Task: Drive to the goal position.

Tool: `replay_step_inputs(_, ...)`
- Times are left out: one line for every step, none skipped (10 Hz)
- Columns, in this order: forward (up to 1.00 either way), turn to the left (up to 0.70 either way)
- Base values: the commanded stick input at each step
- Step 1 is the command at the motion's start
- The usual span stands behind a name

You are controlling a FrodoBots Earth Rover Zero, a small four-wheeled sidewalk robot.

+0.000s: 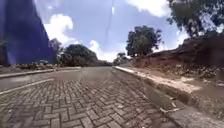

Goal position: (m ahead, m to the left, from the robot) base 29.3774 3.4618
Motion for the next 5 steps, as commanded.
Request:
replay_step_inputs(0.50, 0.00)
replay_step_inputs(0.50, 0.00)
replay_step_inputs(0.50, 0.00)
replay_step_inputs(0.50, 0.11)
replay_step_inputs(0.50, 0.26)
